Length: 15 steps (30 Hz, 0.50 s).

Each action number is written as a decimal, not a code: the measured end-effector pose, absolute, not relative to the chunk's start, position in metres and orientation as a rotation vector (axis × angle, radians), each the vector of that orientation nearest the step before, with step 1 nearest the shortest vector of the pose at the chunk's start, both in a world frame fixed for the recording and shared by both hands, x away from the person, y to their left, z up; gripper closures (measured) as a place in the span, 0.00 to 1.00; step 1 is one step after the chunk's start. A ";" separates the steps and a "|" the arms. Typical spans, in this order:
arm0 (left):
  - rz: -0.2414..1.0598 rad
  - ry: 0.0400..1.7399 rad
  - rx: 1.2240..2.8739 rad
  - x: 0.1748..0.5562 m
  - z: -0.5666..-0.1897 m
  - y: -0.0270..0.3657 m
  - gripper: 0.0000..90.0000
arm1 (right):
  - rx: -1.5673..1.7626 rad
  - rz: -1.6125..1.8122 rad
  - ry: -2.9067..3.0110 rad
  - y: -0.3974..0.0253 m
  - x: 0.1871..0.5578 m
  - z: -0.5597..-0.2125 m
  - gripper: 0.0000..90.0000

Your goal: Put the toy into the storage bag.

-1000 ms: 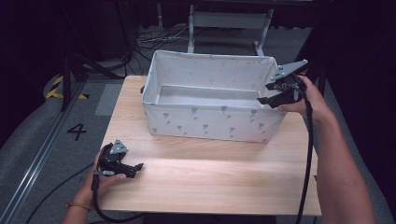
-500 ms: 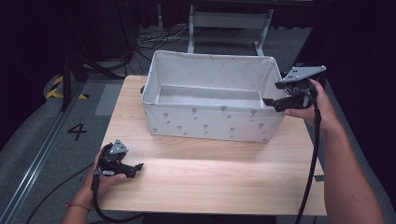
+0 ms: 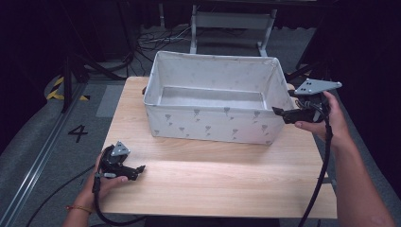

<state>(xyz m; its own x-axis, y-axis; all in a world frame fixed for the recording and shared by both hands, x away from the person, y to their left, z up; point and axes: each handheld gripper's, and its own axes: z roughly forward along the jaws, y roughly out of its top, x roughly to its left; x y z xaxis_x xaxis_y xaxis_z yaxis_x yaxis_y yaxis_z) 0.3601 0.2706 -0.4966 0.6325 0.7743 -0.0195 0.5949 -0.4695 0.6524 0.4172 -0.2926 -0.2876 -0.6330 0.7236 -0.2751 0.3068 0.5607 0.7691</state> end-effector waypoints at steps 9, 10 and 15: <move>0.371 1.065 2.224 0.360 -0.497 0.271 0.01 | 0.795 0.927 2.202 -0.301 0.393 -0.302 0.22; 0.371 1.065 2.224 0.360 -0.497 0.271 0.01 | 0.784 0.930 2.197 -0.302 0.390 -0.303 0.22; 0.371 1.065 2.224 0.360 -0.497 0.271 0.01 | 0.774 0.922 2.182 -0.306 0.377 -0.313 0.22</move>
<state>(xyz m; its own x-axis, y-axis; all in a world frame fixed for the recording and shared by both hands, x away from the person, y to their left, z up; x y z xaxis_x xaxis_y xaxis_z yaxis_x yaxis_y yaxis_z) 0.3601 0.2706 -0.4967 0.6322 0.7746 -0.0197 0.5952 -0.4691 0.6525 0.3772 -0.3065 -0.3133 -0.6229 0.7123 -0.3234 0.2646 0.5808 0.7698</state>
